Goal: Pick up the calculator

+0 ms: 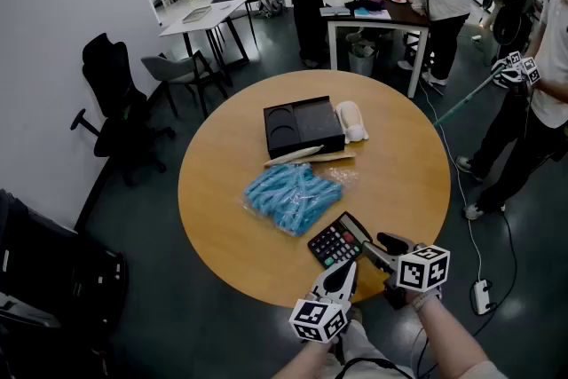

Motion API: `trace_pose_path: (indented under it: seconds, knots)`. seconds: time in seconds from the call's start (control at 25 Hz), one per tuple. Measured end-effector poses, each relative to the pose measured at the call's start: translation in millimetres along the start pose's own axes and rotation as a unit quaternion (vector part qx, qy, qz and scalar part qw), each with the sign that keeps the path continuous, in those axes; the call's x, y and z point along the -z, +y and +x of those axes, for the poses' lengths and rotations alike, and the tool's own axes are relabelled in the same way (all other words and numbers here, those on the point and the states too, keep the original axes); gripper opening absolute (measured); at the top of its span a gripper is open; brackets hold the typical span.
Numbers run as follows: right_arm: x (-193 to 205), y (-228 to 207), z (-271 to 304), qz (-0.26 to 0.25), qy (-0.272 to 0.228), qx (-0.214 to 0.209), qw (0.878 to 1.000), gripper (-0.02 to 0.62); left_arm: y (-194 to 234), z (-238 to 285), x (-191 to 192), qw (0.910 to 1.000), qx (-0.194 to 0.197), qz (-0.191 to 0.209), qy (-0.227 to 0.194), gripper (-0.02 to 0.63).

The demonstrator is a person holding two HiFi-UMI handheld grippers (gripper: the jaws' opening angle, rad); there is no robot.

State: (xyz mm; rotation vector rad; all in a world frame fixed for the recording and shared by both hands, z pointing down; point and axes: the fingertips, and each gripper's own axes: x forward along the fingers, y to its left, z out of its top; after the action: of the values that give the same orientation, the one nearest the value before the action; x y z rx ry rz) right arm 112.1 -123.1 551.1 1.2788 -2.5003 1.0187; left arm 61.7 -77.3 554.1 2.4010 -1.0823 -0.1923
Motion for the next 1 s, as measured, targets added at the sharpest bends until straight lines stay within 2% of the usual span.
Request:
trace_pose_path:
  seconds: [0.12,0.24,0.32,0.44,0.56,0.68,0.8,0.84,1.0]
  knots:
    - [-1.3,-20.9,33.0,0.031,0.054,-0.011,0.998,0.198,14.6,11.4,-3.4,0.9995,-0.011,-0.028,-0.004,0.006]
    - [7.3,-38.4,62.4,0.05,0.132,-0.02,0.99,0.198,24.4,23.8,-0.2,0.999,-0.014,-0.043,0.007,0.006]
    - [19.5,-46.5,75.0,0.069,0.186,-0.032,0.98,0.197,28.8,29.3,5.6,0.9982,-0.016,-0.056,0.013,0.006]
    - [34.8,-50.3,85.5,0.142,0.242,-0.064,0.958,0.196,32.6,35.8,12.9,0.9971,-0.014,-0.072,0.02,0.006]
    - [39.5,-52.4,91.1,0.214,0.254,-0.096,0.938,0.195,34.6,38.6,16.9,0.9965,-0.012,-0.08,0.024,0.006]
    - [42.5,-50.6,92.6,0.239,0.262,-0.127,0.926,0.193,34.7,38.0,17.9,0.9955,-0.008,-0.092,0.025,0.006]
    - [46.9,-43.3,92.3,0.229,0.277,-0.152,0.921,0.172,35.4,30.5,15.0,0.9943,-0.003,-0.104,0.024,0.006]
    - [47.4,-43.1,92.5,0.23,0.276,-0.154,0.92,0.096,36.6,26.5,13.8,0.9941,-0.003,-0.106,0.023,0.006]
    - [48.7,-44.5,93.6,0.251,0.264,-0.164,0.917,0.084,45.2,10.6,11.5,0.9938,-0.013,-0.109,0.019,0.006]
